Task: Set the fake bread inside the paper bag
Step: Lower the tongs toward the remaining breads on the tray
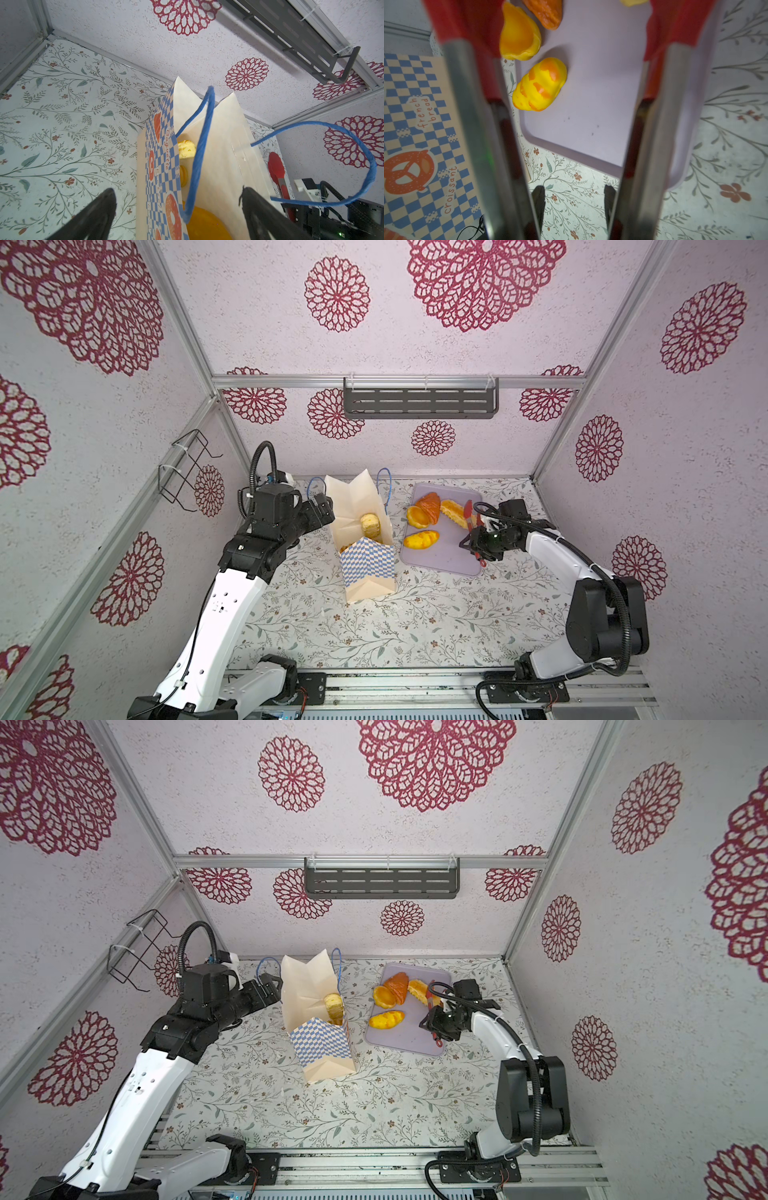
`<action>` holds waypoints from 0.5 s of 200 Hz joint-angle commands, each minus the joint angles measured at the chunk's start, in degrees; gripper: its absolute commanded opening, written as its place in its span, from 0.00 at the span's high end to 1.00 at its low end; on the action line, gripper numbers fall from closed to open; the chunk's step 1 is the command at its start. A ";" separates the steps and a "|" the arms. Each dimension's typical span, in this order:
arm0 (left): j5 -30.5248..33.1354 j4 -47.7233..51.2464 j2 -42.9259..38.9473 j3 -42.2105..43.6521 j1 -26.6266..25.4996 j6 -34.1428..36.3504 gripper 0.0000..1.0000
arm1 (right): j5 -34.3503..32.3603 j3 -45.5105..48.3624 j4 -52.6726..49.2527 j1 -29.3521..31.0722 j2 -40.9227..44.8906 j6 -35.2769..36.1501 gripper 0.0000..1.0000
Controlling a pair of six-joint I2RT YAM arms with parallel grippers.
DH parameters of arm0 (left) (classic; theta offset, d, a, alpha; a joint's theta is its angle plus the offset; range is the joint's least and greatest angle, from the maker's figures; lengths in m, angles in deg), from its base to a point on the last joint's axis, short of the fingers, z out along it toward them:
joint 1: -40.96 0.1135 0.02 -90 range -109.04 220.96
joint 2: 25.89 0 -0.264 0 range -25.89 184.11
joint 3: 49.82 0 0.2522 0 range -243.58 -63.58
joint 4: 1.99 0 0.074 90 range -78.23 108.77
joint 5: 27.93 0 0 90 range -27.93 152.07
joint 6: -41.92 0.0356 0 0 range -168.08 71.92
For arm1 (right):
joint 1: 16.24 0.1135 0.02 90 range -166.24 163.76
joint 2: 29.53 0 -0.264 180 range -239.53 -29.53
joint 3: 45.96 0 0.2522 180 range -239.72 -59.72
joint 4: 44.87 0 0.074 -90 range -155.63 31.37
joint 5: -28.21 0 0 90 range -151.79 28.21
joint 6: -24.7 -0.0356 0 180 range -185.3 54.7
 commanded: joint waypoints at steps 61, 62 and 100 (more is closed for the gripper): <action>-0.89 -1.22 -0.84 0.66 0.40 -0.46 0.03 | -0.25 -5.53 4.97 -4.68 -5.01 1.02 0.51; -0.88 -1.26 -0.84 0.66 0.40 -0.45 0.03 | -0.22 -5.60 5.10 -4.68 -5.04 0.97 0.51; -0.71 -0.46 -0.24 -0.04 0.45 -0.70 0.03 | 1.11 -6.94 8.46 -4.64 -8.36 -0.99 0.51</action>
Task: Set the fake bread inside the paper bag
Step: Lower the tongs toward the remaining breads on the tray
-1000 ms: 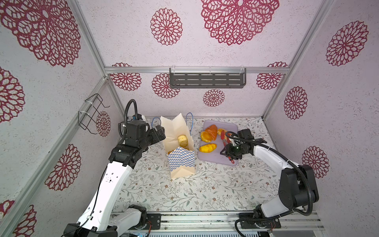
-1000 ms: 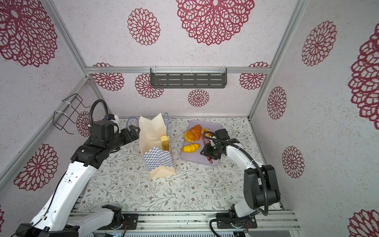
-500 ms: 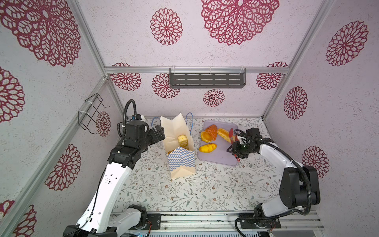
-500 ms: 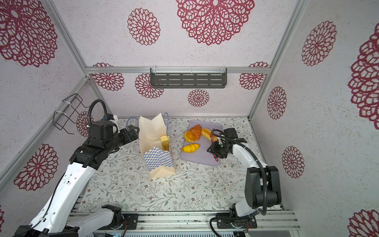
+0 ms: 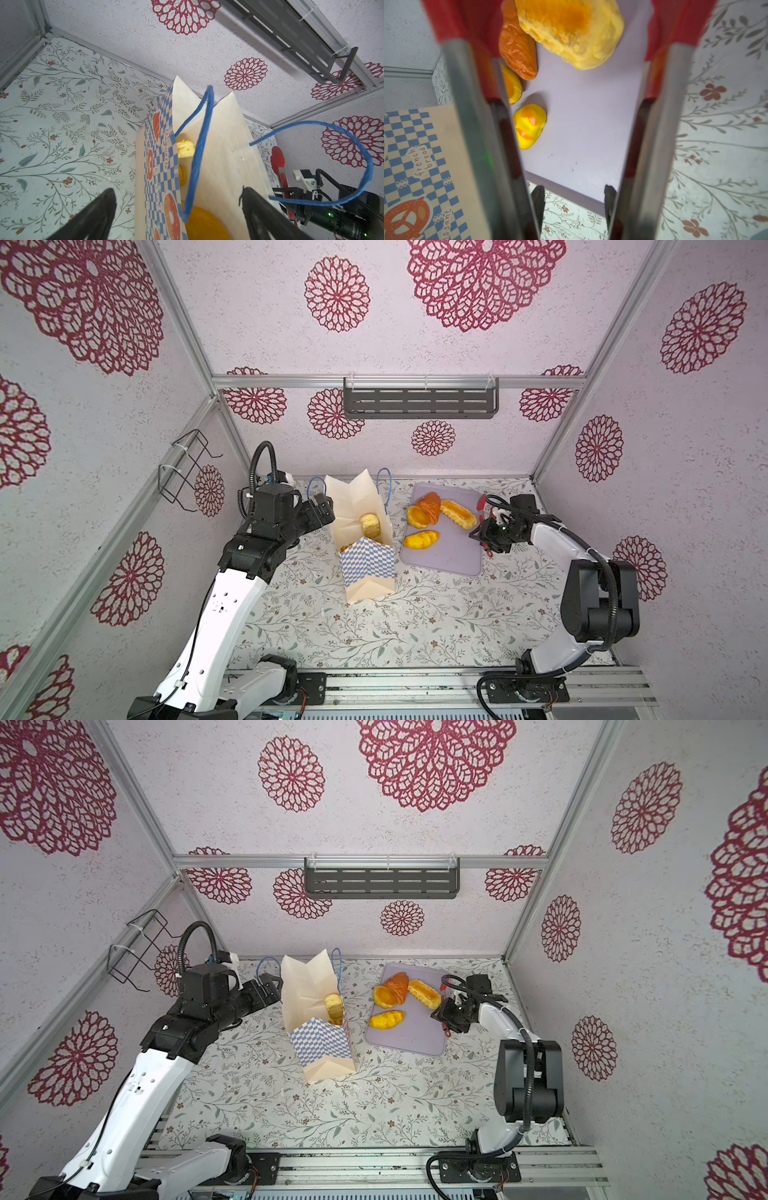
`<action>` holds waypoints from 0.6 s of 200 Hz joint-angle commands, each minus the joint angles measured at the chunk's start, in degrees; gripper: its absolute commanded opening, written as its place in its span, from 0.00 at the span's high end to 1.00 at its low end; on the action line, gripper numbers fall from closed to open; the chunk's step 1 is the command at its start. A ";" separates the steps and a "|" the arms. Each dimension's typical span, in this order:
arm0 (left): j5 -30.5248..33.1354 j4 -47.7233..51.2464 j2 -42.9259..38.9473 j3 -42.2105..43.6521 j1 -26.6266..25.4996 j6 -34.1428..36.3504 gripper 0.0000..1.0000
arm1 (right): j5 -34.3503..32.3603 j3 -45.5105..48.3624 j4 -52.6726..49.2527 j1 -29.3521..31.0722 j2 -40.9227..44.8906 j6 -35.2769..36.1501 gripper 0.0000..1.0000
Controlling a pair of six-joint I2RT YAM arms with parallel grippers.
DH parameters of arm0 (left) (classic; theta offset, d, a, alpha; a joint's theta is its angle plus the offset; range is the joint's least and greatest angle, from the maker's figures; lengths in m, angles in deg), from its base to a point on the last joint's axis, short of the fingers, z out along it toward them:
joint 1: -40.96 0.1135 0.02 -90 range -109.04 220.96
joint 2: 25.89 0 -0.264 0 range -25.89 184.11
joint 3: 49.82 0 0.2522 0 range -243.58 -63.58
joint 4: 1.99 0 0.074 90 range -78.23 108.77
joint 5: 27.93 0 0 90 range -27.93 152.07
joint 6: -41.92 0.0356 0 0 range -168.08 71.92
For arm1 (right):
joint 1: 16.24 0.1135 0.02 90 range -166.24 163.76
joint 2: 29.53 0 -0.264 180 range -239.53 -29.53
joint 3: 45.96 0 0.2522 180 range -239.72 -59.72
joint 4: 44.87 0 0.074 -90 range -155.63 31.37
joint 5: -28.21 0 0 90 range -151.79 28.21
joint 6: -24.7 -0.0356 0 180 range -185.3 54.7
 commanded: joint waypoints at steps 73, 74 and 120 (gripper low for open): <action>-0.40 -0.89 0.12 -0.13 0.52 -0.15 0.03 | 2.59 -5.49 4.53 1.67 -5.89 -1.44 0.51; -0.42 -0.93 0.17 -0.13 0.49 -0.14 0.03 | 2.64 -5.53 4.54 1.72 -5.95 -1.40 0.51; -0.79 -1.21 0.31 -0.32 0.47 -0.18 0.03 | 4.40 -5.57 5.34 2.82 -7.50 -2.13 0.51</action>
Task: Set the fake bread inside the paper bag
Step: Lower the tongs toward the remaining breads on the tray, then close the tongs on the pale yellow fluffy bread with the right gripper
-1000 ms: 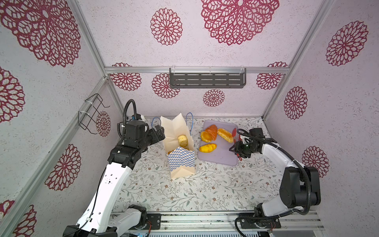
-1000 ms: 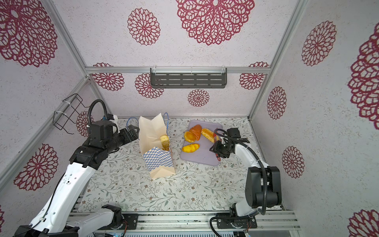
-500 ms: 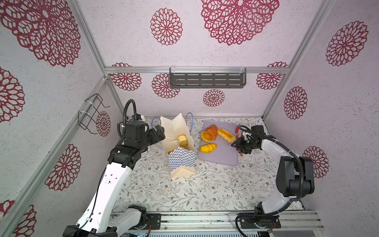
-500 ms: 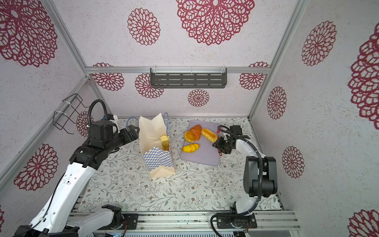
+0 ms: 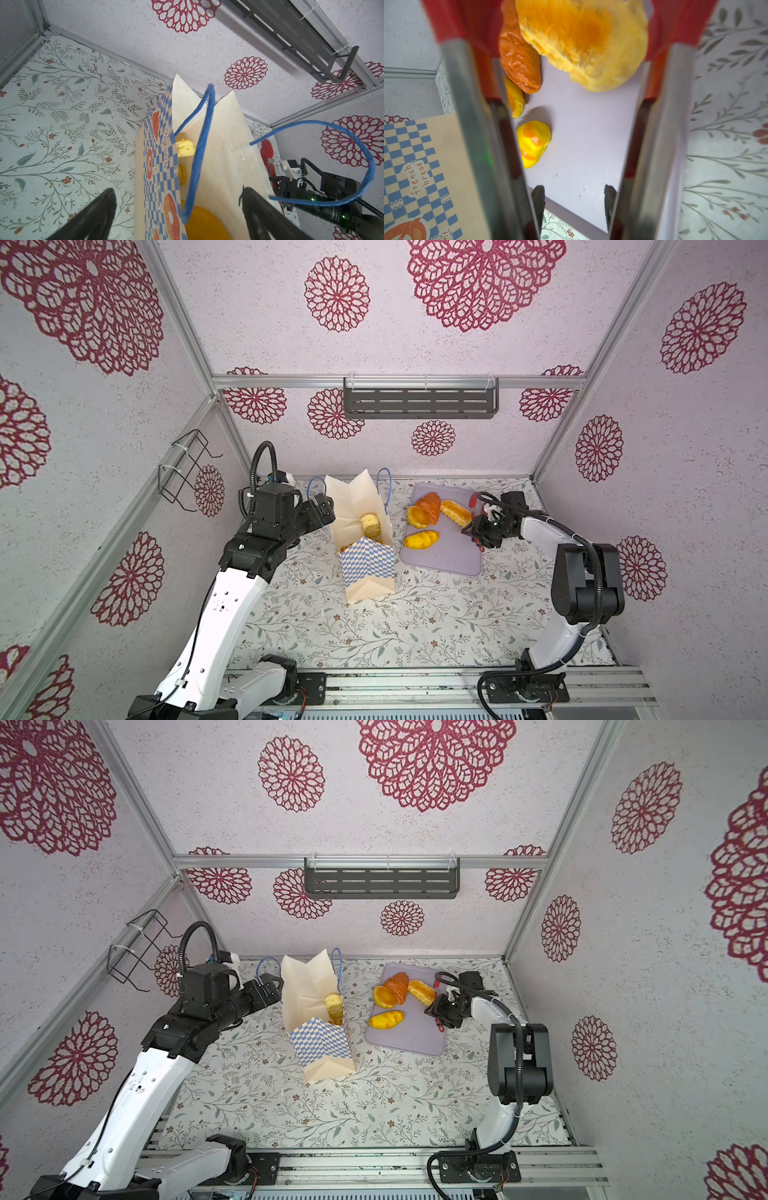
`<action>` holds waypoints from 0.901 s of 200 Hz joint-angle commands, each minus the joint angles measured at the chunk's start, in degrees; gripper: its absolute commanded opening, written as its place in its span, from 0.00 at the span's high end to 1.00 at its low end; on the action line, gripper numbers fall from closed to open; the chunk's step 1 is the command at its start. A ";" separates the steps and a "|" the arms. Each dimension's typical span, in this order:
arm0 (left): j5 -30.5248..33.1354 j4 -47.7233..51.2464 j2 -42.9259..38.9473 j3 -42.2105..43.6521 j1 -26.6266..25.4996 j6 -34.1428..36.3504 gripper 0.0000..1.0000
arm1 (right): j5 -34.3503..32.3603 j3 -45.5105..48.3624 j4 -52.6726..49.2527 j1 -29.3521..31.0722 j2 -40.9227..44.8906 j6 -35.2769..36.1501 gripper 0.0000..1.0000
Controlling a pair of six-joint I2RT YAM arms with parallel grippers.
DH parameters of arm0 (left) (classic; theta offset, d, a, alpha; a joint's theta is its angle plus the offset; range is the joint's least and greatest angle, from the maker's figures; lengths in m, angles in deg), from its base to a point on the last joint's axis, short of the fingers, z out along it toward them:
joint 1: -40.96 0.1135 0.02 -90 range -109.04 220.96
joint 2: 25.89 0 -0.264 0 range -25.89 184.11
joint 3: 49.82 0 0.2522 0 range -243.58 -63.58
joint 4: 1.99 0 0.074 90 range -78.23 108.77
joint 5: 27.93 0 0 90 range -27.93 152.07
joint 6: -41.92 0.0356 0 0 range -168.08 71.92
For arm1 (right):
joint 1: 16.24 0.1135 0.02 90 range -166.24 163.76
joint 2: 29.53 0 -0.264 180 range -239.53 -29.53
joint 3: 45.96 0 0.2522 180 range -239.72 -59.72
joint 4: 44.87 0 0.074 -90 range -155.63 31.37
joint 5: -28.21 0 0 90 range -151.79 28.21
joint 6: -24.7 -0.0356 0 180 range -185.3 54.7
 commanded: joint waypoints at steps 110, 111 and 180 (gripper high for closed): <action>-0.36 -2.79 -0.96 1.62 0.45 -0.79 0.03 | 8.45 5.16 5.27 2.28 2.82 -3.64 0.51; -0.38 -2.80 -0.96 1.62 0.49 -0.79 0.03 | 8.49 5.34 5.34 2.31 2.86 -3.69 0.51; -0.53 -3.69 -0.75 2.24 0.45 -0.93 0.03 | 8.70 9.46 2.11 4.27 11.07 -3.66 0.51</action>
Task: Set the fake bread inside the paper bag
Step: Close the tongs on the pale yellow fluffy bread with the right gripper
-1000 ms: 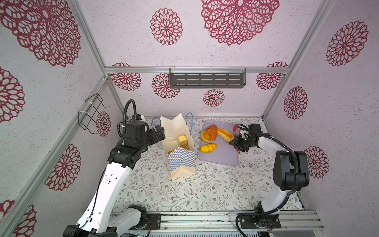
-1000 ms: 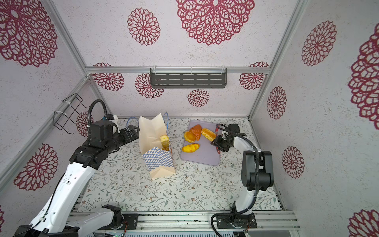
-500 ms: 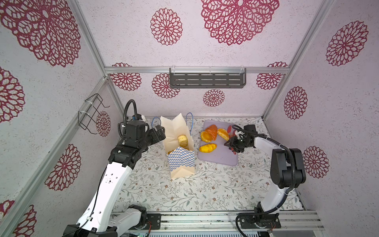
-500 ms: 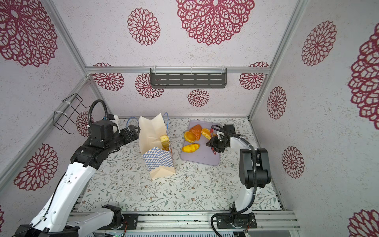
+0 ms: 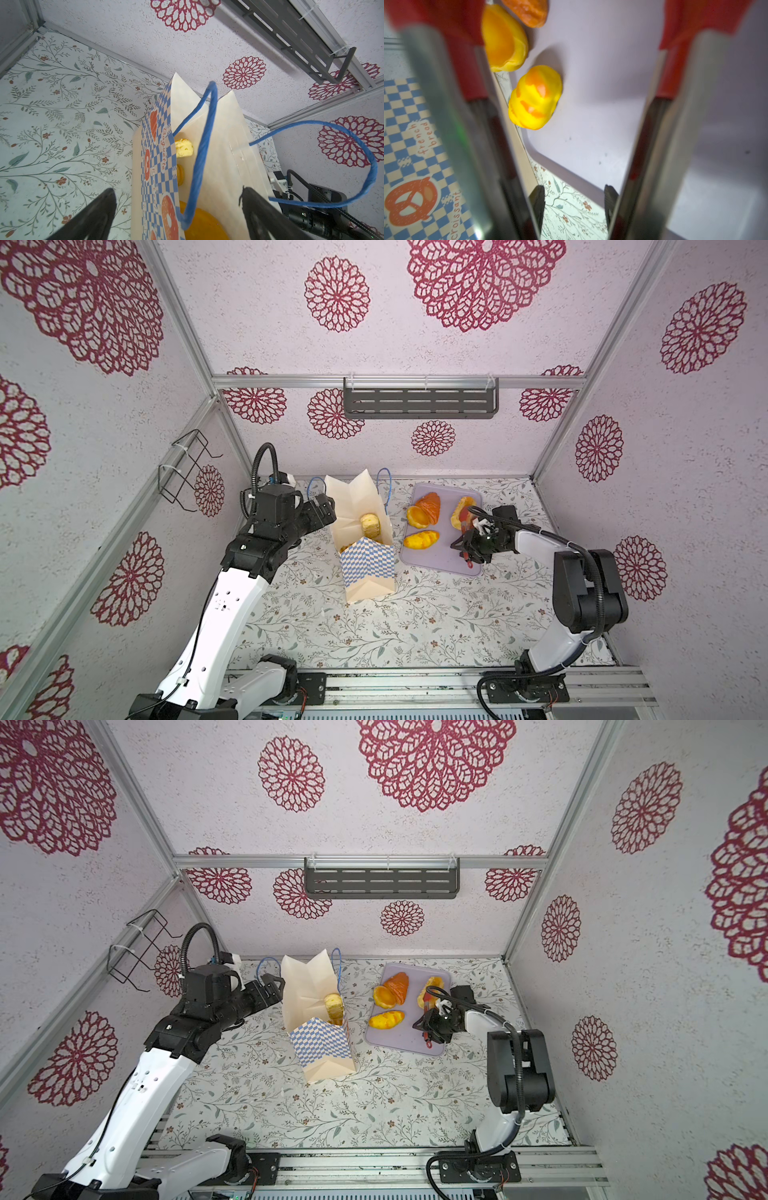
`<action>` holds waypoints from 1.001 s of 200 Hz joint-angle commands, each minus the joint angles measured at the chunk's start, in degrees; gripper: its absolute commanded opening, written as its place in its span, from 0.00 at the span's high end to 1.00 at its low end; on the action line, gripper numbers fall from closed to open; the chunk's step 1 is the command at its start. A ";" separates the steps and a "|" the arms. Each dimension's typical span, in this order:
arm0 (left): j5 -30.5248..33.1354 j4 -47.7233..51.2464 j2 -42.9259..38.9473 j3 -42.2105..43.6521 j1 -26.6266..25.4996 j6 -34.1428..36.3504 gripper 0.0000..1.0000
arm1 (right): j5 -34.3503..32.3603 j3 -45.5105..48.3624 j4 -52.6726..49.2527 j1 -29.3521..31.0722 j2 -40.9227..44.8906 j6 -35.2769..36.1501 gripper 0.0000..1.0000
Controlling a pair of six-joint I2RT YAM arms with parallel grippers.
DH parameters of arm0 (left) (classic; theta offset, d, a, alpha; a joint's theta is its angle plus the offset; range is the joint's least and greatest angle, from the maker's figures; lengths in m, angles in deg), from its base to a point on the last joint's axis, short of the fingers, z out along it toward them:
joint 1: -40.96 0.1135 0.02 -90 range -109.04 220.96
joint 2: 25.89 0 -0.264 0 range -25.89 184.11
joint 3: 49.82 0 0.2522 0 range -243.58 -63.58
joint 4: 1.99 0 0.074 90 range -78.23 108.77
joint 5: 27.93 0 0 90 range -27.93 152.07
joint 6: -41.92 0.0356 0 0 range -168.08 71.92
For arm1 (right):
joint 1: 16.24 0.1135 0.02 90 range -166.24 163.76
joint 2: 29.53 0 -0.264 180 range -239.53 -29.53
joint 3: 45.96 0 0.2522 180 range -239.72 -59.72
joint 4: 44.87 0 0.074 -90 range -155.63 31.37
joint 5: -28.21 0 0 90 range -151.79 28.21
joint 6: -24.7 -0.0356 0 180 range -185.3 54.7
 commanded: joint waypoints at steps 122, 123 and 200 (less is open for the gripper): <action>0.10 -1.23 -1.80 1.08 0.53 0.25 0.03 | -6.53 -5.07 -9.71 -0.52 2.37 7.64 0.45; 0.10 -1.20 -1.84 1.08 0.58 0.30 0.03 | -6.45 -5.05 -9.74 -0.52 2.34 7.69 0.45; -0.07 -1.88 -2.13 2.06 0.71 -0.05 0.03 | -2.00 -8.48 -7.62 -0.62 -3.39 6.46 0.41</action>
